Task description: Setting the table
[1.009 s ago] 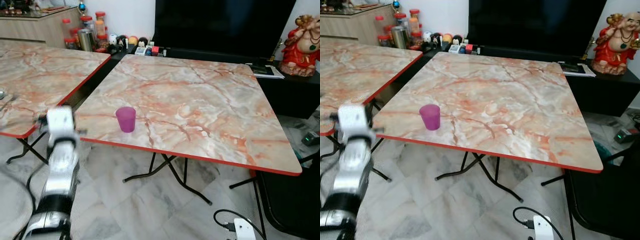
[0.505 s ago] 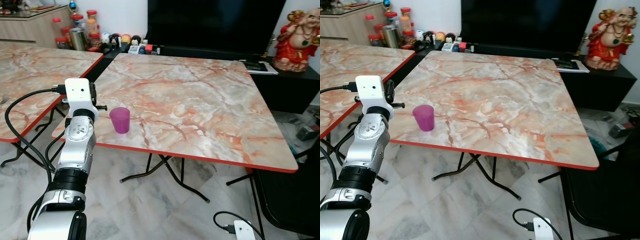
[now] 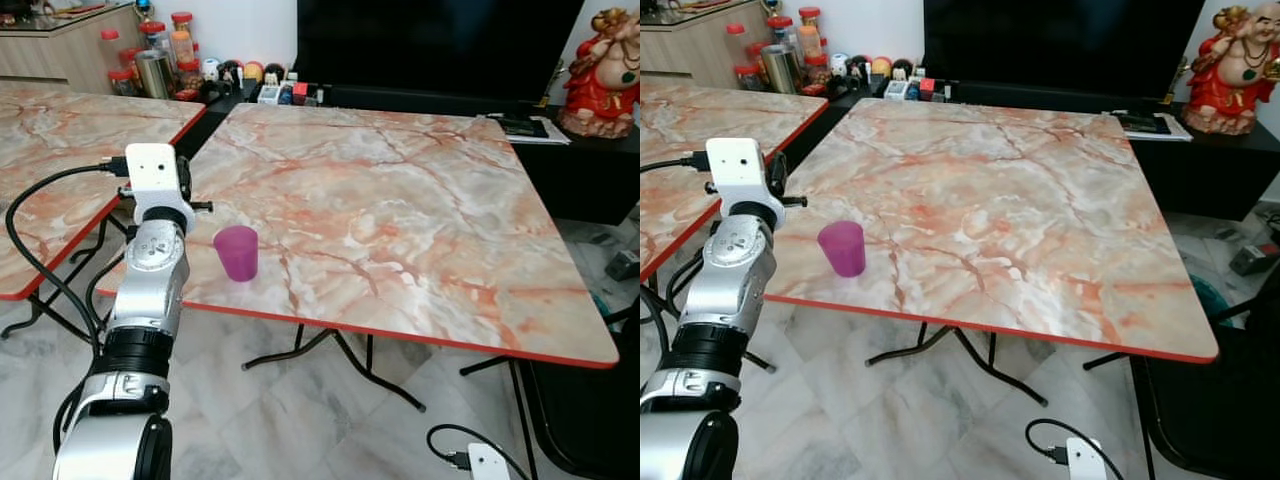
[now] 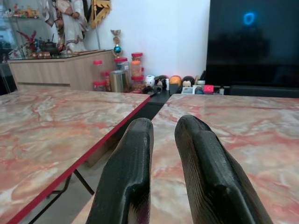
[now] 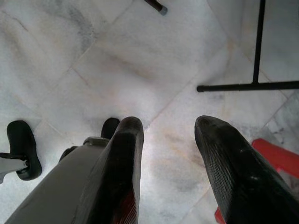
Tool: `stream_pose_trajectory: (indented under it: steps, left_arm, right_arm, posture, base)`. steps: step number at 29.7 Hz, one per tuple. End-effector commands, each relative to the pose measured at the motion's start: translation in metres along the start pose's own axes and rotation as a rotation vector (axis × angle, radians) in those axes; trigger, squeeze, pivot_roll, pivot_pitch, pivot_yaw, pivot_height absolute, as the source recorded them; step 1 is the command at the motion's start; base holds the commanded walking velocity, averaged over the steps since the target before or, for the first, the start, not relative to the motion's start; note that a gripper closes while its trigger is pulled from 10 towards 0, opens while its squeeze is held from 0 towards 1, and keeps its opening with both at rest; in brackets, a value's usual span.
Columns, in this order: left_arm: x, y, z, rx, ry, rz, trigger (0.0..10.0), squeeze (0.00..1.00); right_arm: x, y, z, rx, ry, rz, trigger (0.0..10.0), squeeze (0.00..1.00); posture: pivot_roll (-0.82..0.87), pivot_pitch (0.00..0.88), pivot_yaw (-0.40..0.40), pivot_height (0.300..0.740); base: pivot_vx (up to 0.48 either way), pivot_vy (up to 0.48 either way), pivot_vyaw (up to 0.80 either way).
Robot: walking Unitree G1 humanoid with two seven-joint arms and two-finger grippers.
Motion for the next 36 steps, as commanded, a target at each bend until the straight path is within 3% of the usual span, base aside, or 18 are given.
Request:
stream_pose_trajectory:
  steps: [1,18,26,36]
  left_arm:
    - [-0.004,0.018,0.004,0.019,0.01,-0.039,10.0,0.0]
    - [-0.006,0.036,0.006,0.032,-0.005,-0.061,10.0,0.0]
    - [-0.007,0.035,0.01,0.097,-0.004,-0.033,10.0,0.0]
    - [-0.006,0.036,0.012,0.085,0.0,-0.029,10.0,0.0]
  right_arm:
    - [0.0,0.004,-0.001,-0.006,-0.001,-0.01,10.0,0.0]
    - [0.0,0.003,0.0,0.01,0.013,0.001,10.0,0.0]
    - [0.0,0.002,0.001,0.009,0.017,0.004,10.0,0.0]
    - [0.0,0.002,0.001,0.008,0.02,0.007,10.0,0.0]
  posture:
    - [0.03,0.0,-0.031,0.74]
    - [0.03,0.0,-0.037,0.74]
    - [0.03,0.0,-0.036,0.74]
    - [0.03,0.0,-0.033,0.74]
  base:
    - [0.296,0.0,0.0]
    - [0.216,0.0,0.0]
    - [0.0,0.0,0.0]
    - [0.255,0.0,0.0]
Point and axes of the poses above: a point about 5 cm out from each wrist's last joint towards the gripper, its own x axis pointing back from the gripper into the wrist, its own y axis along the axis of the wrist's last joint, z = x × y, the point moved 5 cm from there along -x, pointing out of the wrist towards the gripper, and after that the axes turned 11 degrees about -x, right-handed, at the moved point
